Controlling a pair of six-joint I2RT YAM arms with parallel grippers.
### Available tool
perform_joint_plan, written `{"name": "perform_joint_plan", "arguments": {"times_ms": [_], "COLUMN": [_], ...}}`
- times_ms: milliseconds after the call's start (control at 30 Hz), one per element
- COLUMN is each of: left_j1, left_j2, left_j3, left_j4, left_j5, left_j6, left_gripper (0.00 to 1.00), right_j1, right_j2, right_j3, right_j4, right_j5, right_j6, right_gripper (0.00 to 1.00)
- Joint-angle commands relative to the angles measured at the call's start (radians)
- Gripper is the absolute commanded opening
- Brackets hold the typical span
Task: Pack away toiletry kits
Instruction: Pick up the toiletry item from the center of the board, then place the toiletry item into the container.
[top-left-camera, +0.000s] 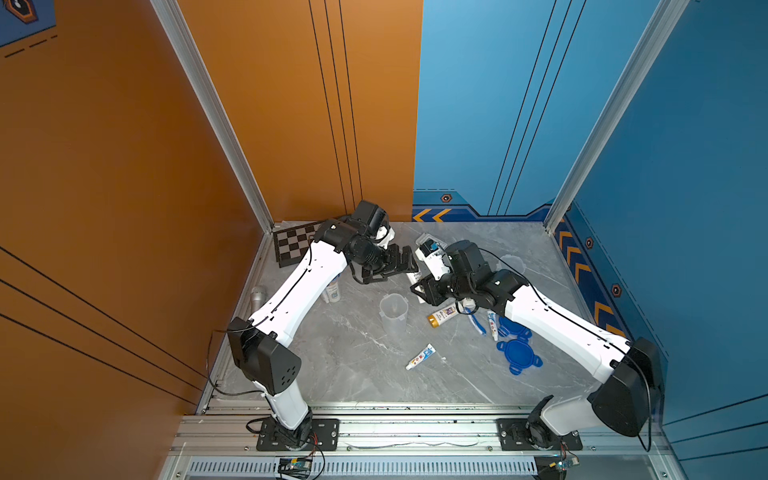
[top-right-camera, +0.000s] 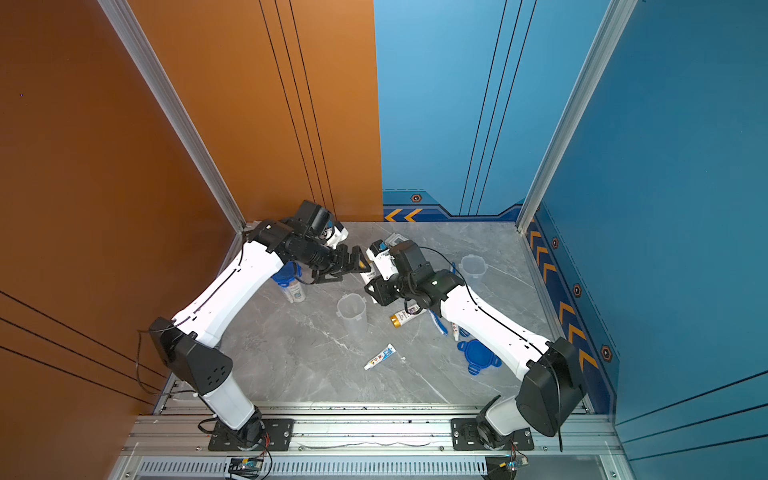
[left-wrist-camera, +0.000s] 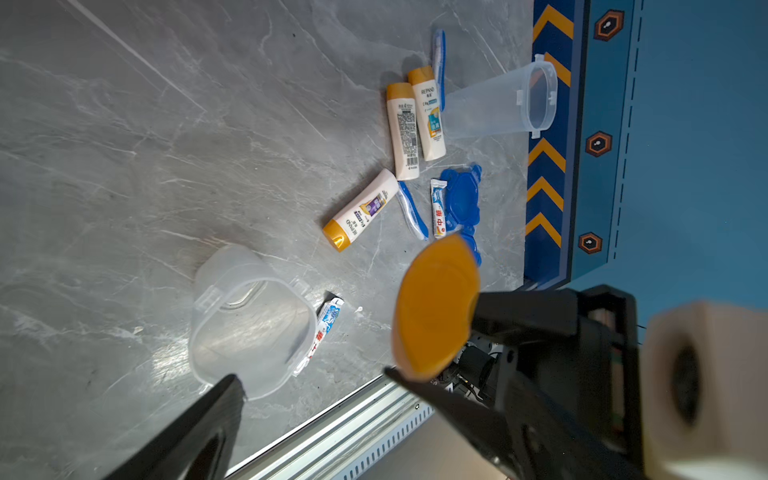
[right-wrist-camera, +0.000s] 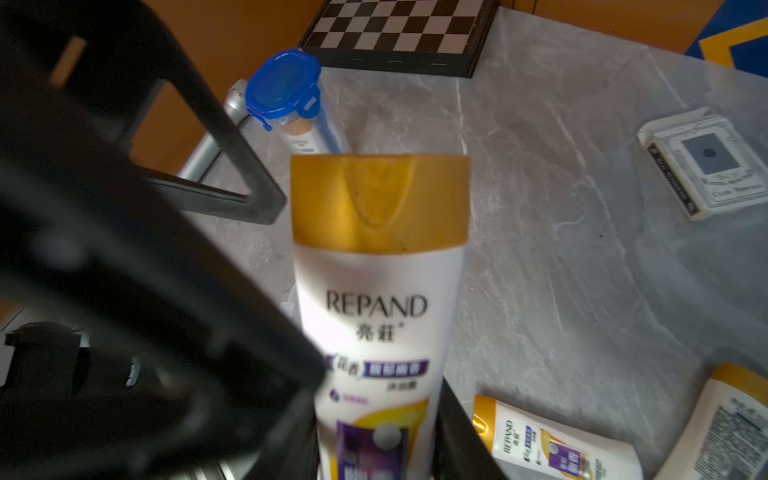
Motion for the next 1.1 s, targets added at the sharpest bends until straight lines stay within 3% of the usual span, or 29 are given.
{"name": "perform_joint_plan", "arguments": {"times_ms": [0, 67, 133, 233, 367, 467, 533, 600, 633, 800, 1067], "left_j1": [-0.008, -0.009, -0.008, -0.007, -0.001, 0.014, 0.019, 0.006, -0.01, -0.127, -0.17], "left_j2": [0.012, 0.011, 0.01, -0.002, -0.025, -0.047, -0.067, -0.091, -0.102, -0.128, -0.16], "left_j3": [-0.02, -0.036, -0.056, -0.094, -0.128, -0.157, -0.181, -0.193, -0.2, -0.226, -0.344], "left_j4": [0.048, 0.051, 0.051, 0.073, 0.102, 0.102, 0.102, 0.102, 0.102, 0.133, 0.248], "left_j5": [0.063, 0.066, 0.068, 0.084, 0.093, 0.08, 0.044, -0.042, -0.109, -0.444, -0.625], "left_j6": [-0.002, -0.003, -0.002, -0.007, -0.017, -0.01, 0.014, 0.065, 0.093, 0.181, 0.184], "left_gripper": [0.97, 0.88, 0.72, 0.58, 0.26, 0.02, 0.0, 0.0, 0.0, 0.0, 0.0], "right_j1": [0.043, 0.055, 0.056, 0.06, 0.053, 0.03, -0.005, -0.064, -0.092, -0.234, -0.341], "right_j2": [-0.016, -0.016, -0.018, -0.019, -0.025, -0.028, -0.031, -0.032, -0.027, 0.056, 0.238], "right_j3": [-0.011, -0.012, -0.013, -0.001, -0.005, -0.025, -0.045, -0.055, -0.045, 0.04, 0.124], "right_j4": [0.047, 0.061, 0.073, 0.078, 0.079, 0.077, 0.061, 0.02, -0.025, -0.242, -0.42], "right_j5": [-0.025, -0.022, -0.026, -0.037, -0.044, -0.043, -0.018, 0.013, 0.039, 0.134, 0.259], "right_j6": [0.026, 0.033, 0.041, 0.032, 0.03, 0.065, 0.115, 0.141, 0.142, 0.124, 0.121], "right_gripper": [0.15, 0.15, 0.15, 0.16, 0.18, 0.34, 0.52, 0.82, 0.88, 0.91, 0.85]}}
